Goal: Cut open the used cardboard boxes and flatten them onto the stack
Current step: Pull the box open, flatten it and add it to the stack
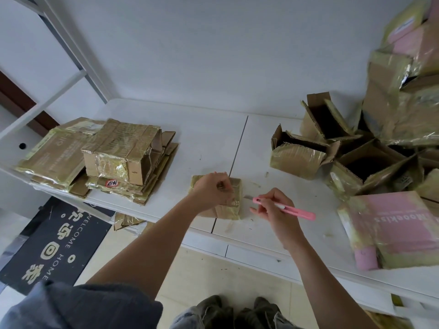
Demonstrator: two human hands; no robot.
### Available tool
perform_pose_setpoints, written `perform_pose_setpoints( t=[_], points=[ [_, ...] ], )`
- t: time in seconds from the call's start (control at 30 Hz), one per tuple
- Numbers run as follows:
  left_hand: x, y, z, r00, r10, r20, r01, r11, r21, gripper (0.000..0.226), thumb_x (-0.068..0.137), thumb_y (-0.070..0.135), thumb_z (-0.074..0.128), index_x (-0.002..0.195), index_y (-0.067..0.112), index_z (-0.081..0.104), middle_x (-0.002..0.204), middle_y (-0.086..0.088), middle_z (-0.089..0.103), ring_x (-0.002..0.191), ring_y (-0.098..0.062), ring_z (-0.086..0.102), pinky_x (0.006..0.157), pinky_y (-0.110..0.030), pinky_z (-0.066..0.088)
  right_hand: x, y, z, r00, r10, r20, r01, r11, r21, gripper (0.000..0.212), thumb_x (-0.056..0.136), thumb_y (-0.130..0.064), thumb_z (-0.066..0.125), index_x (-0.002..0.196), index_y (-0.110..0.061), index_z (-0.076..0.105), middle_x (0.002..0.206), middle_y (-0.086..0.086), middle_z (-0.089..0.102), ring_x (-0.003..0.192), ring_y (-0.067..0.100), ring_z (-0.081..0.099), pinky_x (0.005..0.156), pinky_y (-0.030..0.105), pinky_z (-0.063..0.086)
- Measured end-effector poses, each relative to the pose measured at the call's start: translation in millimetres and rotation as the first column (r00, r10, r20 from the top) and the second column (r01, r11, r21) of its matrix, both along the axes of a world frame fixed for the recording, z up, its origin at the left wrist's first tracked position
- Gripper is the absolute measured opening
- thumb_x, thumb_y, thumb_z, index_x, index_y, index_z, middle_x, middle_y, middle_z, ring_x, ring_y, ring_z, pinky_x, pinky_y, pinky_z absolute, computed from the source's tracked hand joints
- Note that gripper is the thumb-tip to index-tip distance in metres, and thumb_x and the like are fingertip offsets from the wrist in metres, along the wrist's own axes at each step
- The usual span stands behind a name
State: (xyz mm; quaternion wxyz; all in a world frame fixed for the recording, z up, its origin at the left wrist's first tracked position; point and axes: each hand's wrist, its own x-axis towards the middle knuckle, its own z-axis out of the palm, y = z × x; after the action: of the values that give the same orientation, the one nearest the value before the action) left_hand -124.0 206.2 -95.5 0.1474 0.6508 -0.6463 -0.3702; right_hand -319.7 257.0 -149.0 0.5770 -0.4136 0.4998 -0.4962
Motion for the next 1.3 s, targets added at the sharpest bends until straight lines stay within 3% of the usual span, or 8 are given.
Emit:
perform_pose_setpoints(
  t=[0.07, 0.13, 0.23, 0.5, 0.6, 0.8, 1.0, 1.3],
  points=[
    [8.9, -6.1, 0.9, 0.991, 0.049, -0.124, -0.046, 0.998, 0.032, 0.023, 0.089, 0.013, 0.068, 0.110, 0.023, 0.068, 0.109, 0.005, 0.068, 0.110, -0.016, 0.060, 0.083, -0.027, 0.050, 1.3, -4.5, 5.1, 0.996, -0.084, 0.023, 0.084, 0.996, -0.020, 0.013, 0.095, 0.006, 0.052, 0.082, 0.005, 0.052, 0.069, 0.008, 0.056, 0.066, 0.016, 0.058, 0.082, 0.045, 0.060],
    [11.8, -9.4, 0.2, 0.997, 0.052, -0.063, -0.051, 0.999, 0.018, 0.036, 0.094, 0.012, 0.062, 0.127, 0.027, 0.058, 0.121, 0.005, 0.066, 0.116, -0.017, 0.058, 0.083, -0.025, 0.044, 7.6, -6.9, 8.6, 0.991, -0.131, 0.024, 0.131, 0.991, -0.034, 0.010, 0.097, 0.003, 0.052, 0.087, 0.005, 0.051, 0.076, 0.013, 0.054, 0.070, 0.016, 0.058, 0.080, 0.045, 0.060],
    [6.5, -10.8, -5.5, 0.974, -0.023, 0.226, 0.050, 0.992, -0.114, 0.031, 0.093, 0.018, 0.061, 0.123, 0.026, 0.062, 0.114, 0.003, 0.069, 0.108, -0.020, 0.059, 0.082, -0.024, 0.038, 19.7, -6.7, 9.4, 0.989, -0.145, 0.015, 0.146, 0.989, -0.038, 0.008, 0.098, 0.000, 0.052, 0.090, 0.000, 0.052, 0.079, 0.014, 0.055, 0.074, 0.016, 0.060, 0.079, 0.048, 0.060],
    [8.0, -6.5, -14.7, 0.911, -0.131, 0.392, 0.226, 0.952, -0.208, 0.030, 0.096, 0.022, 0.055, 0.126, 0.025, 0.057, 0.115, 0.004, 0.064, 0.102, -0.023, 0.061, 0.073, -0.027, 0.042, 37.0, -0.8, 2.2, 0.984, -0.177, -0.021, 0.176, 0.983, -0.056, 0.006, 0.099, -0.010, 0.054, 0.098, -0.003, 0.055, 0.095, 0.025, 0.064, 0.092, 0.036, 0.069, 0.080, 0.049, 0.060],
    [9.3, -7.0, -19.2, 0.831, -0.217, 0.513, 0.369, 0.904, -0.216, 0.034, 0.100, 0.020, 0.050, 0.133, 0.023, 0.049, 0.124, 0.002, 0.058, 0.107, -0.026, 0.060, 0.084, -0.034, 0.048, 36.3, -1.4, 2.1, 0.984, -0.173, -0.048, 0.170, 0.983, -0.068, 0.007, 0.100, -0.011, 0.054, 0.099, -0.004, 0.055, 0.095, 0.023, 0.066, 0.090, 0.032, 0.071, 0.079, 0.048, 0.060],
    [9.0, 2.6, -33.9, 0.655, -0.230, 0.719, 0.561, 0.786, -0.259, 0.065, 0.088, 0.008, 0.064, 0.145, 0.008, 0.033, 0.137, -0.009, 0.047, 0.126, -0.024, 0.045, 0.106, -0.031, 0.036, 40.2, -2.2, 4.2, 0.986, -0.154, -0.066, 0.150, 0.987, -0.055, 0.007, 0.100, -0.011, 0.054, 0.098, -0.004, 0.055, 0.102, 0.017, 0.066, 0.091, 0.021, 0.072, 0.081, 0.046, 0.060],
    [7.7, 1.7, -34.3, 0.592, -0.244, 0.768, 0.609, 0.759, -0.228, 0.058, 0.090, 0.011, 0.061, 0.141, 0.003, 0.035, 0.130, -0.011, 0.051, 0.121, -0.025, 0.049, 0.104, -0.033, 0.041, 41.5, -1.5, 0.3, 0.982, -0.180, -0.054, 0.178, 0.983, -0.038, 0.005, 0.100, -0.012, 0.055, 0.098, -0.007, 0.055, 0.102, 0.015, 0.067, 0.092, 0.023, 0.072, 0.081, 0.048, 0.060],
    [3.8, 4.4, -29.5, 0.631, -0.222, 0.743, 0.538, 0.815, -0.214, 0.054, 0.092, 0.013, 0.059, 0.141, 0.006, 0.035, 0.129, -0.009, 0.053, 0.118, -0.023, 0.053, 0.095, -0.032, 0.046, 45.3, -3.1, 0.9, 0.981, -0.184, -0.069, 0.180, 0.982, -0.052, 0.005, 0.100, -0.012, 0.055, 0.098, -0.008, 0.056, 0.101, 0.013, 0.066, 0.096, 0.027, 0.069, 0.081, 0.055, 0.058]
  ],
)
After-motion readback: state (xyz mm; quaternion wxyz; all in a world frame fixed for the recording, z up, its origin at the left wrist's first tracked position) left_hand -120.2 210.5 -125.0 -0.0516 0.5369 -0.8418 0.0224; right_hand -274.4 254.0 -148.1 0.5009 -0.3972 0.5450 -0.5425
